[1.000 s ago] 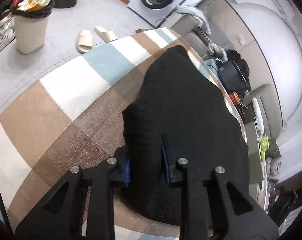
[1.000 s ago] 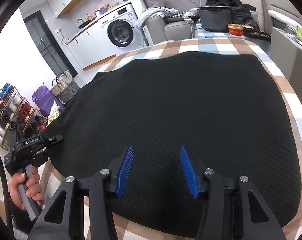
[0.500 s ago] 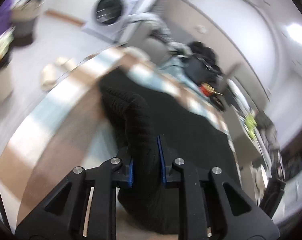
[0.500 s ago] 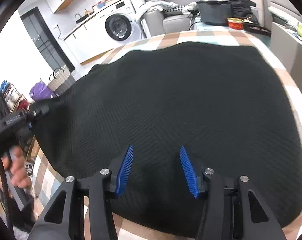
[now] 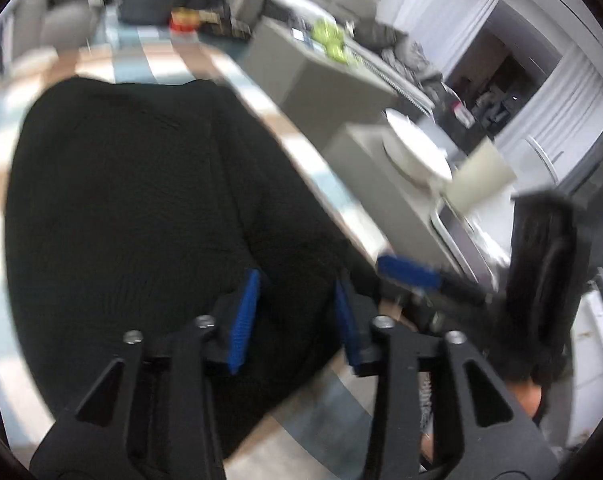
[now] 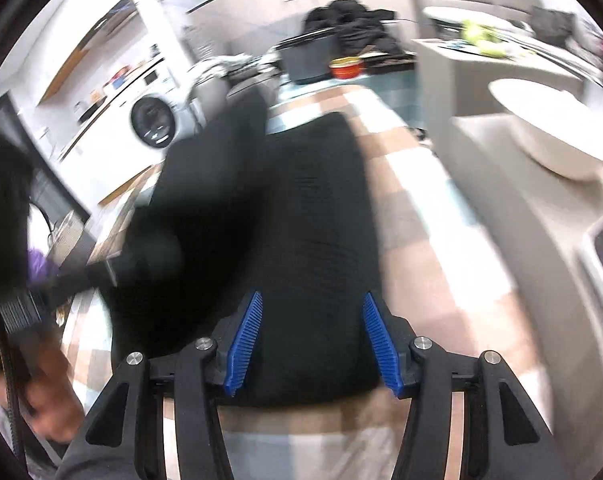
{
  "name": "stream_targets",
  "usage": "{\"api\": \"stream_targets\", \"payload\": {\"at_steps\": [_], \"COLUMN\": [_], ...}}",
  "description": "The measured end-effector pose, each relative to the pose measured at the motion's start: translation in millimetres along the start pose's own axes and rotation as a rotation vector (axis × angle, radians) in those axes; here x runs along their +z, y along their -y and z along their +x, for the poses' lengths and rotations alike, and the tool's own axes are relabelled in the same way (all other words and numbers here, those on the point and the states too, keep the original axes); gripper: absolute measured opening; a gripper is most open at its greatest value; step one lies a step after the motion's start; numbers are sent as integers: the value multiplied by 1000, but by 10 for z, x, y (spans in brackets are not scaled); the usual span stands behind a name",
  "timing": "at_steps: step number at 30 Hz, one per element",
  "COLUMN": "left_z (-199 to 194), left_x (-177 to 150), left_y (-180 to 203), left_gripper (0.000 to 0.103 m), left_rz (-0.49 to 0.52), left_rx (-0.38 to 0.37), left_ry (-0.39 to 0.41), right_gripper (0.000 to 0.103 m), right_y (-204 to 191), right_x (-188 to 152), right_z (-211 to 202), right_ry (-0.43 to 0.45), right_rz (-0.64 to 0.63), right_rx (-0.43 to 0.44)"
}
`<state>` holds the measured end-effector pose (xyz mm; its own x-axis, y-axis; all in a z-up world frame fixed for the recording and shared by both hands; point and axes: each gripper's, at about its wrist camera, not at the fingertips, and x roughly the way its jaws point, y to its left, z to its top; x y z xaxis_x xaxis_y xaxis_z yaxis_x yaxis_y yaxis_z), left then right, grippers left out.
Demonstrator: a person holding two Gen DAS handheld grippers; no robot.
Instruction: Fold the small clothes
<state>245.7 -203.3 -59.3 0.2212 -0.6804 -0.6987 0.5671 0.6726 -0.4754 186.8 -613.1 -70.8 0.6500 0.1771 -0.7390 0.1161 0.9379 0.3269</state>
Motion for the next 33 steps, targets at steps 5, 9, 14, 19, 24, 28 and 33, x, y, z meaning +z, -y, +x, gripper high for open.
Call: {"api": "stream_targets", "payload": {"at_steps": [5, 9, 14, 19, 24, 28, 33], "left_z": [-237, -497, -419, -318, -84, 5, 22], "left_x": [-196, -254, -420, -564, -615, -659, -678], "left_y": [-136, -415, -636, -490, -327, -130, -126], "left_gripper": [61, 63, 63, 63, 67, 74, 76], "left_rz": [8, -49, -52, 34, 98, 172, 166], "left_rx": [49, 133, 196, 159, 193, 208, 185], "left_ry": [42, 105, 60, 53, 41, 28, 29], "right_gripper": [54, 54, 54, 54, 51, 48, 48], "right_y": [146, 76, -95, -35, -21, 37, 100], "right_x": [29, 79, 84, -35, -93, -57, 19], "right_z": [-137, -100, 222, 183, 203, 216, 370], "right_ry": [10, -18, -167, -194, -206, -190, -198], "right_rz": [40, 34, 74, 137, 172, 221, 242], "right_rx": [2, 128, 268, 253, 244, 331, 307]}}
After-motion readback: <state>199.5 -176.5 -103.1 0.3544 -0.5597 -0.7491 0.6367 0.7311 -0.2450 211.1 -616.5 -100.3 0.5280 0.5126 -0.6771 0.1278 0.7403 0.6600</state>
